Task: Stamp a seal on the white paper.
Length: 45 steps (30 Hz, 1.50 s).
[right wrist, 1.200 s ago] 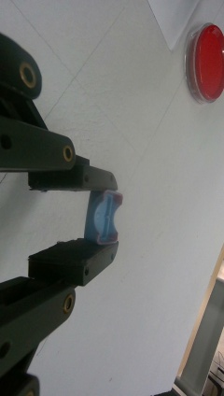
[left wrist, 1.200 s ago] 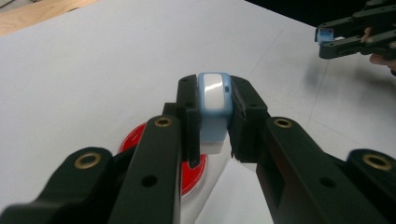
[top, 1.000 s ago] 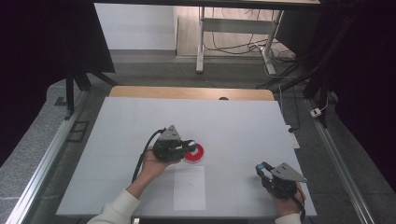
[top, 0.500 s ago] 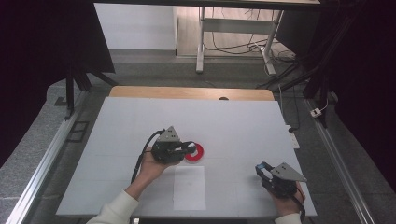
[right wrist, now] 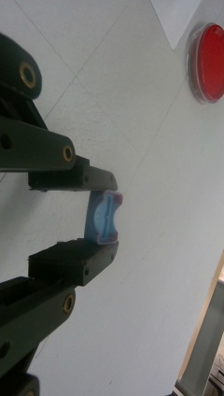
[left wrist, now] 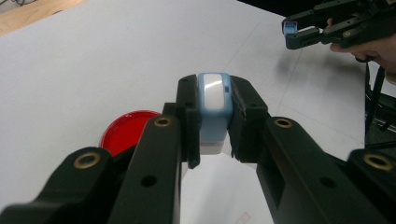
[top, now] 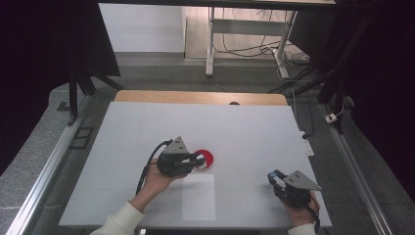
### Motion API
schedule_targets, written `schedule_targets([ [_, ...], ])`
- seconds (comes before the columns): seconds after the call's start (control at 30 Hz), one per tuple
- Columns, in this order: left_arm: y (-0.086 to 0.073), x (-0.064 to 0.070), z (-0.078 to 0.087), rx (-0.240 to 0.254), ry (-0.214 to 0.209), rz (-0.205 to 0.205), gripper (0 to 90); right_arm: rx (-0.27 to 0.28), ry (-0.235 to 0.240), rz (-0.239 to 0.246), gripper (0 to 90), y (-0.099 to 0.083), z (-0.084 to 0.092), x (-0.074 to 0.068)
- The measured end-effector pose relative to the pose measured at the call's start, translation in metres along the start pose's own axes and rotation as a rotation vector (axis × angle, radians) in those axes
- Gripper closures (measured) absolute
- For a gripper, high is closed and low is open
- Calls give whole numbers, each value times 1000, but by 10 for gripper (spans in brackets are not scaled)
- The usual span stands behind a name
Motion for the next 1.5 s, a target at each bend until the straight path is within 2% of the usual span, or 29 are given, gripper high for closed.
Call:
schedule_targets([
  [0.17, -3, 6, 4, -6, -2, -8, 754, -2, -1, 3, 647, 0, 0, 0],
  [0.5, -9, 7, 10, 0, -7, 8, 753, 0, 1, 3, 646, 0, 0, 0],
  [0.7, -9, 14, 12, 8, -23, 6, 753, -1, 1, 3, 646, 0, 0, 0],
  [1.5, -20, 39, 5, -20, -56, -6, 750, 0, 1, 0, 646, 0, 0, 0],
])
Point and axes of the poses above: each handheld gripper's, and its own axes: z roughly backward along the jaws, y roughly out of its top, x roughly to its right, the point moved 9 cm from there along -z, roughly forward along the jaws, and after that the axes turned 15 degrees about -y, right-handed, at the moved point
